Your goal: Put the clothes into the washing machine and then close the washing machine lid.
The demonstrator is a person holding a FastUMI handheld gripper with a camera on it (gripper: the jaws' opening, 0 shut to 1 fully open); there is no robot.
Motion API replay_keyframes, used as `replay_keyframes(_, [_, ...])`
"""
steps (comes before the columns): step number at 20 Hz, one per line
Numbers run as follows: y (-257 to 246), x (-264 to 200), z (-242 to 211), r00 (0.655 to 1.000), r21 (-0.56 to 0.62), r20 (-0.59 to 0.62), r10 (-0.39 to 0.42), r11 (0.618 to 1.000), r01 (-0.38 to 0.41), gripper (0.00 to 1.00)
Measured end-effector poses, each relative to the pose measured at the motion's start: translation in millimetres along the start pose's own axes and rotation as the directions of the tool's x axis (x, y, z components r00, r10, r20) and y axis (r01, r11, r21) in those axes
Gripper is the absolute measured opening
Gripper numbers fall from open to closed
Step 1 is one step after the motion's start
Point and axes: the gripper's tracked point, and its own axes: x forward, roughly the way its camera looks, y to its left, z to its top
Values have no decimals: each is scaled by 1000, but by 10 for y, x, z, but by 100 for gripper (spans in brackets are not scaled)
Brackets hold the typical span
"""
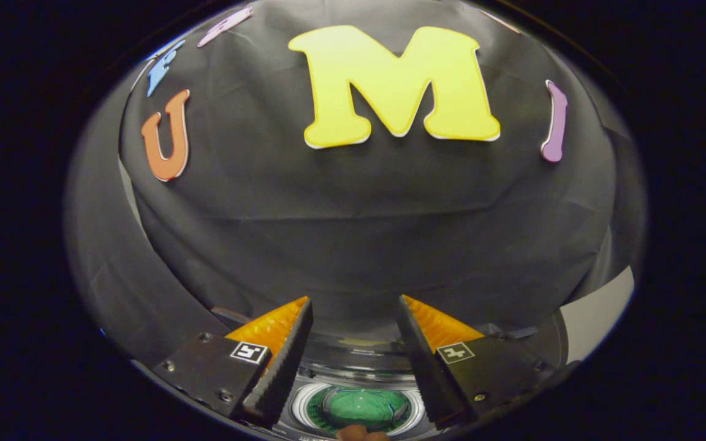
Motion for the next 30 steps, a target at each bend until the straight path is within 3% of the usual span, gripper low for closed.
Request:
replay_keyframes(5, [-92, 227, -115, 999, 59, -28, -25, 998, 27, 86])
replay_keyframes(8, [-106, 240, -180, 999, 19, -26, -36, 999, 37, 86])
replay_keyframes(14, [-73, 232, -130, 993, -13, 108, 39, 999, -38, 86])
replay_keyframes(30, [-21, -1, -282, 993, -24, 106, 60, 998, -57, 86])
